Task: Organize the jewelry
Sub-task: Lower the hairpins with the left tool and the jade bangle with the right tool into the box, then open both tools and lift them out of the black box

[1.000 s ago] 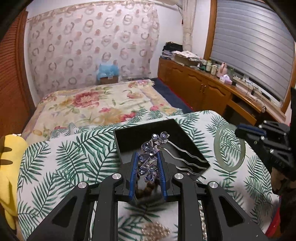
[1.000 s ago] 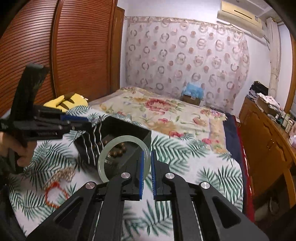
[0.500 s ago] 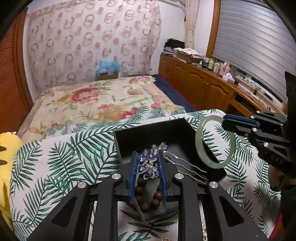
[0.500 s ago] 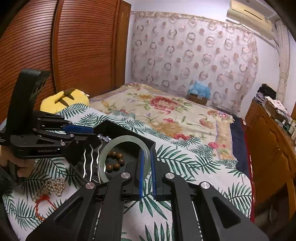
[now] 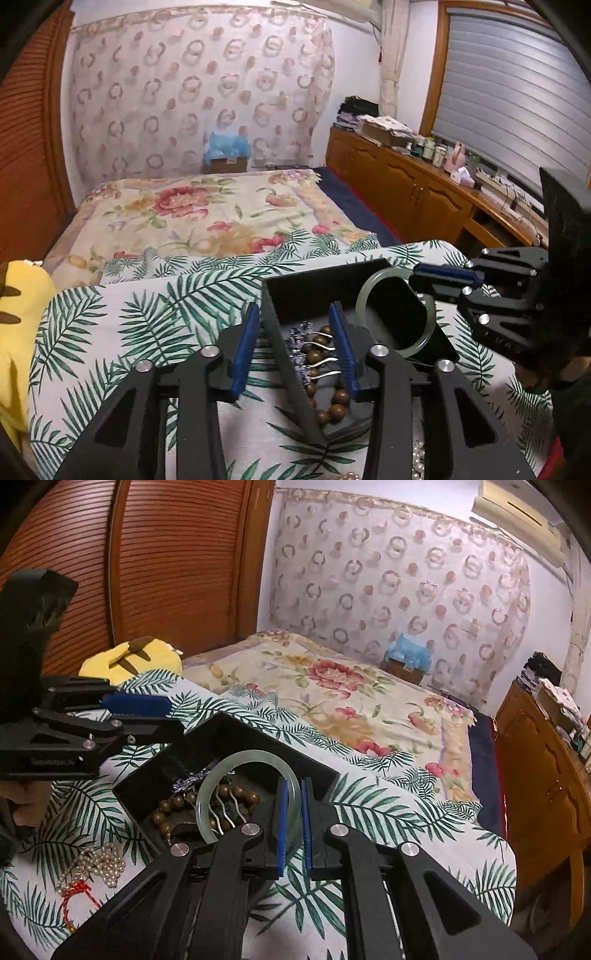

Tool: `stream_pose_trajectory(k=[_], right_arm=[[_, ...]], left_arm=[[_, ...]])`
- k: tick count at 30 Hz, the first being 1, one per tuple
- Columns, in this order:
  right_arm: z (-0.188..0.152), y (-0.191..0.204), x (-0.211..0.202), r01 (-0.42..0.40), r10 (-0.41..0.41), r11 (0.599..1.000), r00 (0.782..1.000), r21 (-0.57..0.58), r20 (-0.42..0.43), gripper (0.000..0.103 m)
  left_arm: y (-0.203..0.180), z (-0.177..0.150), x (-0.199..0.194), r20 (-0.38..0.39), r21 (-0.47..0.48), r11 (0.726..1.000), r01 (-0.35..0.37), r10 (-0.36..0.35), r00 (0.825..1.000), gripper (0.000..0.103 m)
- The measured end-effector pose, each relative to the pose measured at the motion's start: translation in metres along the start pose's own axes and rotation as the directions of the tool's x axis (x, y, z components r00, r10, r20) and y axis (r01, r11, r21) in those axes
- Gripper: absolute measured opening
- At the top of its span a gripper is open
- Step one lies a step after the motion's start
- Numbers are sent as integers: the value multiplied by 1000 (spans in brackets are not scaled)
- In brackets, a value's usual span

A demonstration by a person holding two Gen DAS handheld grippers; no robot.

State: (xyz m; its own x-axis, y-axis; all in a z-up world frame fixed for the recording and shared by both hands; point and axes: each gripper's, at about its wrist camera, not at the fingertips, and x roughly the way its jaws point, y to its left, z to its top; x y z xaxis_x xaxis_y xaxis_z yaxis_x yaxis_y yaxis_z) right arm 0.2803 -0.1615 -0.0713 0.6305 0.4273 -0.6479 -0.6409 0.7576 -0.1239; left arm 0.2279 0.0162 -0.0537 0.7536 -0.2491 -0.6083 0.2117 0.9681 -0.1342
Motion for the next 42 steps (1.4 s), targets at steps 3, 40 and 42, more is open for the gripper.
stream_pose_trajectory(k=[3, 40, 42], right_arm=[[3, 6, 9, 5, -5, 1000, 1000, -22, -18, 9], [-42, 25, -62, -29, 30, 996, 1000, 87, -5, 10], [-54, 30, -69, -37, 38, 994, 999, 105, -12, 10]], left_arm=[[6, 1, -1, 7, -3, 1000, -21, 21, 1000, 40], [-24, -24, -64, 29, 38, 999, -11, 10, 1000, 51], [-27, -35, -69, 16, 40, 999, -6, 5, 1000, 51]])
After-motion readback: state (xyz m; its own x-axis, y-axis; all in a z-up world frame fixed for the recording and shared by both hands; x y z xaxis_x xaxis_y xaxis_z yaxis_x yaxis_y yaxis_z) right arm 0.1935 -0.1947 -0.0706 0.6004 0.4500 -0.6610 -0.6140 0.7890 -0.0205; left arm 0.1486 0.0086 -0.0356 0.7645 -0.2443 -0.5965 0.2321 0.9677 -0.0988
